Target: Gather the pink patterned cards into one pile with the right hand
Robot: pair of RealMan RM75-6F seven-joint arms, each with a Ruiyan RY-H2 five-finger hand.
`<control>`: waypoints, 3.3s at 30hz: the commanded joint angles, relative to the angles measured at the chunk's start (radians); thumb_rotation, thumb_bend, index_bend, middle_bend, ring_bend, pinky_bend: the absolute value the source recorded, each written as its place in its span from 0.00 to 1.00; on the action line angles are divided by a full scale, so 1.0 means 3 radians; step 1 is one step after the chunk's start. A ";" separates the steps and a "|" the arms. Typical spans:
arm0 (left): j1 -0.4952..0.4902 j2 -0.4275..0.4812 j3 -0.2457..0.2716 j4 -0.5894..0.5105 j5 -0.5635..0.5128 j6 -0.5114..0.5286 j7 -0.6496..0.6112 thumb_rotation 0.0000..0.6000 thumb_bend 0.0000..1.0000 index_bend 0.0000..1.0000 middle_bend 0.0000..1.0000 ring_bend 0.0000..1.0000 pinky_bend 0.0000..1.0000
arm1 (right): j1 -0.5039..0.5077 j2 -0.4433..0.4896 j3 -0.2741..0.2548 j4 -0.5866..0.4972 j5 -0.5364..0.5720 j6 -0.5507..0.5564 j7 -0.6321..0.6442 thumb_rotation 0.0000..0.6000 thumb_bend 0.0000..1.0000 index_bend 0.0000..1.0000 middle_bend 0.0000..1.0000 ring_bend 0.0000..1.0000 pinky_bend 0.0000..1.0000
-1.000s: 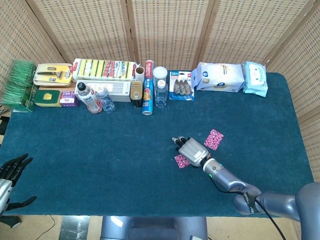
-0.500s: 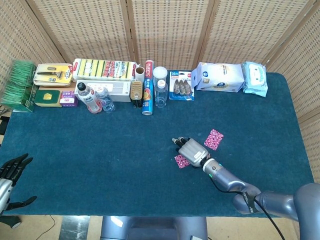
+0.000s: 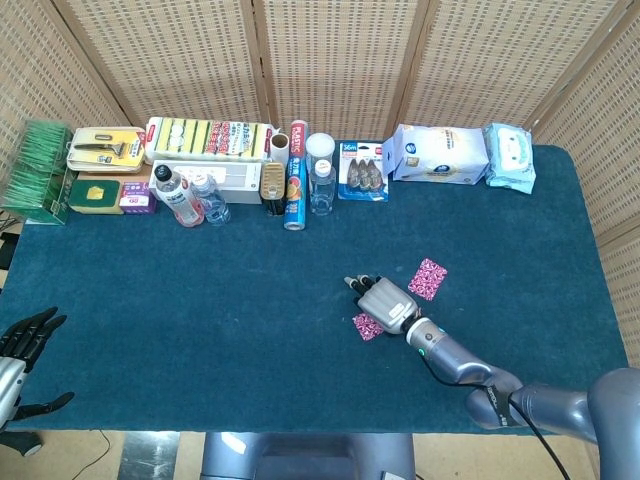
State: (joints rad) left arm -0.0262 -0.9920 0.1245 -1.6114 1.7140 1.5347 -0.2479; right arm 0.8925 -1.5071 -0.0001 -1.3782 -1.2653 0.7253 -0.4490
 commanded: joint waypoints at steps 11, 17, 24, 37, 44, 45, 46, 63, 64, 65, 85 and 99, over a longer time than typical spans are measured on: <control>0.0003 0.0002 0.0000 0.0006 0.0001 0.0010 -0.0014 1.00 0.03 0.00 0.00 0.00 0.05 | -0.0025 0.0051 0.0020 -0.0099 -0.0037 0.0046 0.0003 1.00 0.08 0.44 0.07 0.14 0.37; 0.0004 0.0003 0.0003 0.0012 0.0013 0.0016 -0.0019 1.00 0.03 0.00 0.00 0.00 0.05 | -0.0035 0.0137 0.0029 -0.0230 -0.0016 0.0076 -0.0072 1.00 0.08 0.44 0.07 0.14 0.37; 0.0008 0.0000 0.0007 0.0012 0.0018 0.0023 -0.0013 1.00 0.03 0.00 0.00 0.00 0.05 | -0.0024 0.0222 0.0058 -0.0326 0.0026 0.0110 -0.0195 1.00 0.08 0.44 0.07 0.14 0.37; -0.0024 -0.0026 0.0003 -0.0031 -0.0019 -0.0078 0.0105 1.00 0.03 0.00 0.00 0.00 0.05 | 0.0097 0.0419 0.0054 -0.0133 -0.0059 -0.0036 -0.0256 1.00 0.09 0.44 0.08 0.14 0.37; -0.0051 -0.0040 -0.0024 -0.0117 -0.0098 -0.0163 0.0228 1.00 0.03 0.00 0.00 0.00 0.05 | 0.0217 0.0489 -0.0004 0.0048 -0.0371 -0.0200 -0.0036 1.00 0.10 0.44 0.08 0.14 0.37; -0.0056 -0.0041 -0.0031 -0.0133 -0.0115 -0.0176 0.0244 1.00 0.03 0.00 0.00 0.00 0.05 | 0.0239 0.0496 -0.0003 0.0073 -0.0403 -0.0229 0.0013 1.00 0.10 0.44 0.08 0.14 0.37; -0.0062 -0.0045 -0.0043 -0.0152 -0.0142 -0.0193 0.0268 1.00 0.03 0.00 0.00 0.00 0.05 | 0.0271 0.0506 -0.0002 0.0104 -0.0449 -0.0271 0.0083 1.00 0.10 0.44 0.09 0.14 0.37; -0.0103 -0.0114 -0.0104 -0.0294 -0.0397 -0.0398 0.0544 1.00 0.03 0.00 0.00 0.00 0.05 | 0.0735 0.0460 -0.0348 0.0781 -0.1404 -0.0576 0.1333 1.00 0.10 0.44 0.10 0.14 0.38; -0.0111 -0.0114 -0.0104 -0.0298 -0.0401 -0.0416 0.0546 1.00 0.03 0.00 0.00 0.00 0.05 | 0.0764 0.0453 -0.0385 0.0818 -0.1469 -0.0561 0.1421 1.00 0.10 0.44 0.11 0.14 0.38; -0.0117 -0.0112 -0.0105 -0.0300 -0.0405 -0.0429 0.0548 1.00 0.03 0.00 0.00 0.00 0.05 | 0.0788 0.0446 -0.0418 0.0853 -0.1519 -0.0547 0.1517 1.00 0.10 0.44 0.11 0.14 0.38; -0.0201 -0.0253 -0.0204 -0.0453 -0.0781 -0.0686 0.1007 1.00 0.03 0.00 0.00 0.00 0.05 | 0.0873 0.0155 -0.1095 0.2015 -0.2193 0.0205 0.3073 1.00 0.10 0.44 0.11 0.15 0.39; -0.0227 -0.0276 -0.0232 -0.0475 -0.0870 -0.0731 0.1096 1.00 0.03 0.00 0.00 0.00 0.05 | 0.0779 0.0005 -0.1260 0.2417 -0.2255 0.0342 0.3341 1.00 0.10 0.43 0.11 0.15 0.39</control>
State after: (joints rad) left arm -0.0941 -1.0748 0.0550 -1.7539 1.4534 1.3157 0.0804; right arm 1.1299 -1.5027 -0.3742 -0.6594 -1.9413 0.8248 0.5483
